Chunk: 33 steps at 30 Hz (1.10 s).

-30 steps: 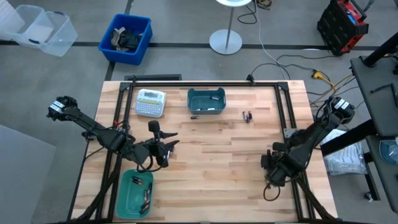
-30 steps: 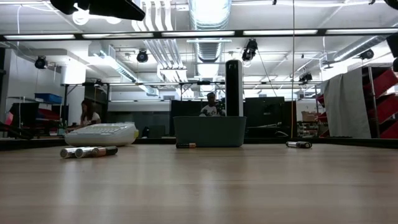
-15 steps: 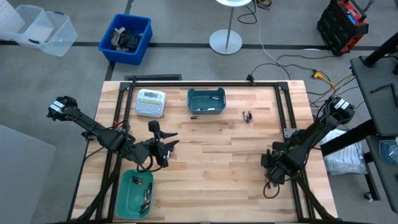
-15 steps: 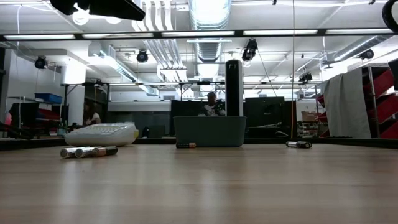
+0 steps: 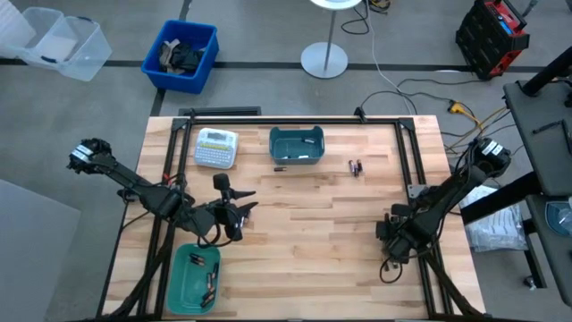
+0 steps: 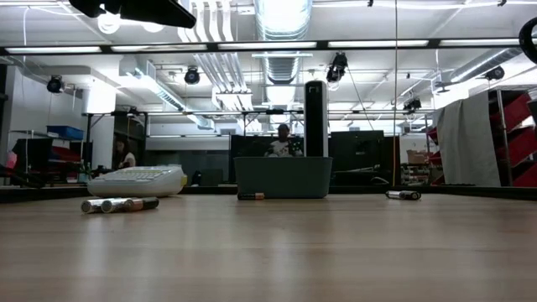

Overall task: Sort batteries
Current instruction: Put the brown battery into the green bin

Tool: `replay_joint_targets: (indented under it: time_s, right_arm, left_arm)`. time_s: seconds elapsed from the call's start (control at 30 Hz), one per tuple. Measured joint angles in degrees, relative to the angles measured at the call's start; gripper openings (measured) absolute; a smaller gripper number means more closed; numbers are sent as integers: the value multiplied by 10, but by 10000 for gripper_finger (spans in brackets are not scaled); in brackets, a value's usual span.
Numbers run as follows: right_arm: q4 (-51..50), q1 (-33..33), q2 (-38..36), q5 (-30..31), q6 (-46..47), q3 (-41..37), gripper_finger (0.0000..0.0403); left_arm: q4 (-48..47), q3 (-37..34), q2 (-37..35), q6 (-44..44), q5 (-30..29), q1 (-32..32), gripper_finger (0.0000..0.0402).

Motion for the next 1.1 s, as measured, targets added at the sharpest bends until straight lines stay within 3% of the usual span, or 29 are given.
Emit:
replay_joint_targets:
  time_s: [0.27, 0.67, 0.93, 1.1]
  right_arm:
    - [6, 0, 0, 2, 0, -4, 148]
    - [5, 0, 1, 5, 37, -4, 45]
    - [-35, -2, 3, 20, 88, 10, 39]
    - [-93, -2, 3, 66, 127, 57, 37]
  left_arm:
    - [0, 0, 1, -2, 0, 0, 116]
    - [0, 0, 1, -2, 0, 0, 116]
    - [0, 0, 1, -11, 1, 0, 116]
    - [1, 0, 1, -13, 43, 0, 116]
